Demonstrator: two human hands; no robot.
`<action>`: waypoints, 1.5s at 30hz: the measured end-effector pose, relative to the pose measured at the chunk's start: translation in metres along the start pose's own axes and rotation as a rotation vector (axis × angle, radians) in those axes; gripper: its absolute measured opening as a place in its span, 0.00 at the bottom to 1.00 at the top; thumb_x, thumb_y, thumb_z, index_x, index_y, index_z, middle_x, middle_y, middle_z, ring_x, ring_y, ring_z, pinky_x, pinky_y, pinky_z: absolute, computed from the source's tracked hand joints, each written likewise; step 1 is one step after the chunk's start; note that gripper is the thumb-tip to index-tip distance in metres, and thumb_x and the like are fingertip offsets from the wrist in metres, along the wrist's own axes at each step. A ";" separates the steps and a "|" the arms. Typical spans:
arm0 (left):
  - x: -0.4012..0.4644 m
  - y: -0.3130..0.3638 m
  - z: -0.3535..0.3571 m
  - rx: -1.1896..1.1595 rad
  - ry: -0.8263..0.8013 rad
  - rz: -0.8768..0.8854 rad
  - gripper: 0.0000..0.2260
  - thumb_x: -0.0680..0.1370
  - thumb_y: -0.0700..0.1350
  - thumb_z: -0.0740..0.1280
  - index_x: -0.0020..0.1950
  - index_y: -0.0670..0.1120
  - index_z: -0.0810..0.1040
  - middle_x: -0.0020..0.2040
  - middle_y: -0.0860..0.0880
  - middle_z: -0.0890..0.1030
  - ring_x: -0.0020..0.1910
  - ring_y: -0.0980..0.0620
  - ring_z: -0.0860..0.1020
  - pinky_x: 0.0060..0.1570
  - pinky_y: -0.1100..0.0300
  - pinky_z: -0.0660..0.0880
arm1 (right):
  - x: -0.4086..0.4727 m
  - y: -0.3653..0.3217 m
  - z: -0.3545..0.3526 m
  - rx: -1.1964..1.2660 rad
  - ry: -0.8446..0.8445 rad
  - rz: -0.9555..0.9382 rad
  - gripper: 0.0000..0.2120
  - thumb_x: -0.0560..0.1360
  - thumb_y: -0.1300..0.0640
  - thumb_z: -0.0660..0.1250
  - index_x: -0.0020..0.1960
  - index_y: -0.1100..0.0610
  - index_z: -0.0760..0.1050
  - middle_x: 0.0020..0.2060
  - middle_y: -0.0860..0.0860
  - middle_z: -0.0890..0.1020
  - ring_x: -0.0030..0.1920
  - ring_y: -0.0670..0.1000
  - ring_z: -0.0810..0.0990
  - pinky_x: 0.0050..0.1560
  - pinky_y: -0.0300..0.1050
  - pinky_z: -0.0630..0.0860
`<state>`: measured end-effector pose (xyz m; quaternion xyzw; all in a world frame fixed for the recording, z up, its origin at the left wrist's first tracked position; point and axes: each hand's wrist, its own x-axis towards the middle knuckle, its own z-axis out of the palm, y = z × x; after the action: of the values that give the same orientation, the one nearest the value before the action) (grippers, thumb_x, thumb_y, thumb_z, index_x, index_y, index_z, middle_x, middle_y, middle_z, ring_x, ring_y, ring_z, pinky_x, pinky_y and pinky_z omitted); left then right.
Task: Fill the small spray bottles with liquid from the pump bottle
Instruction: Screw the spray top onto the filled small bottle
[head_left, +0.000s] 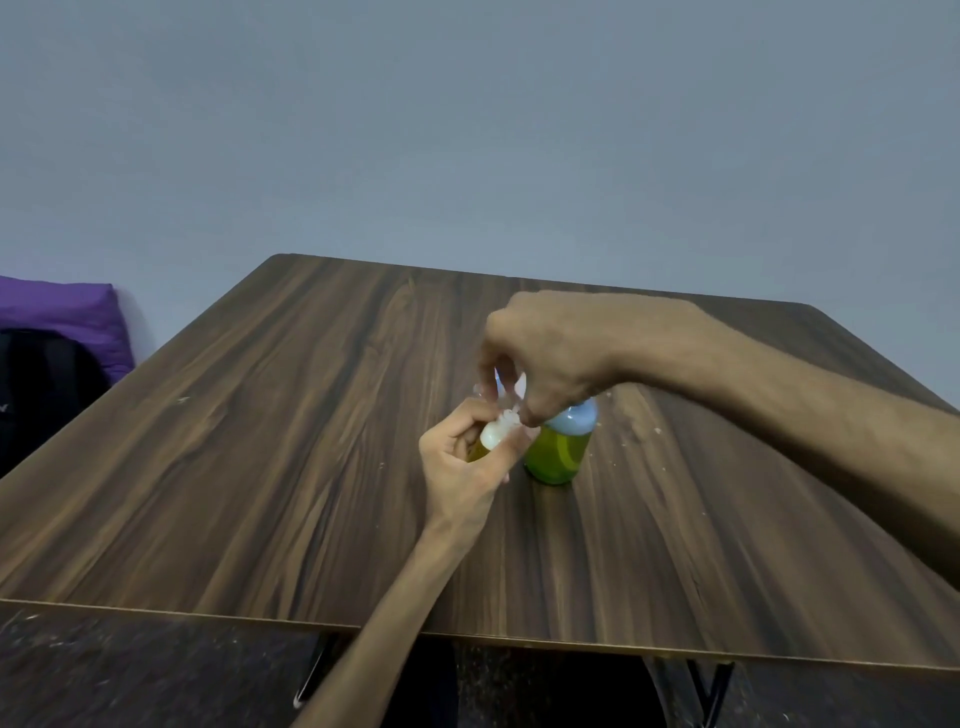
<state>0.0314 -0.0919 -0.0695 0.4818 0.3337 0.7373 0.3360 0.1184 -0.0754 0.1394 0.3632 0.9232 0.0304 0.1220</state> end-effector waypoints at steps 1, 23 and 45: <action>0.000 -0.001 0.000 0.003 0.000 -0.004 0.09 0.73 0.39 0.80 0.41 0.41 0.81 0.35 0.50 0.80 0.29 0.55 0.76 0.26 0.64 0.72 | 0.000 0.003 -0.002 0.075 0.003 -0.008 0.14 0.68 0.55 0.79 0.52 0.49 0.83 0.45 0.45 0.85 0.46 0.47 0.84 0.46 0.46 0.82; 0.009 -0.002 -0.001 -0.030 0.030 -0.014 0.16 0.73 0.48 0.79 0.46 0.36 0.82 0.37 0.47 0.81 0.30 0.50 0.75 0.26 0.58 0.73 | -0.021 0.028 0.047 0.554 0.374 -0.042 0.14 0.74 0.63 0.70 0.56 0.49 0.84 0.49 0.43 0.86 0.50 0.43 0.84 0.53 0.49 0.83; 0.009 -0.003 -0.002 0.016 -0.007 0.000 0.07 0.74 0.37 0.79 0.46 0.37 0.83 0.37 0.48 0.83 0.28 0.52 0.76 0.26 0.61 0.73 | -0.021 0.030 0.038 0.402 0.290 -0.048 0.15 0.72 0.62 0.75 0.57 0.50 0.86 0.47 0.42 0.87 0.48 0.39 0.83 0.53 0.41 0.82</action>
<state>0.0274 -0.0836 -0.0682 0.4870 0.3385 0.7330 0.3331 0.1621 -0.0690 0.1108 0.3502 0.9268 -0.1049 -0.0860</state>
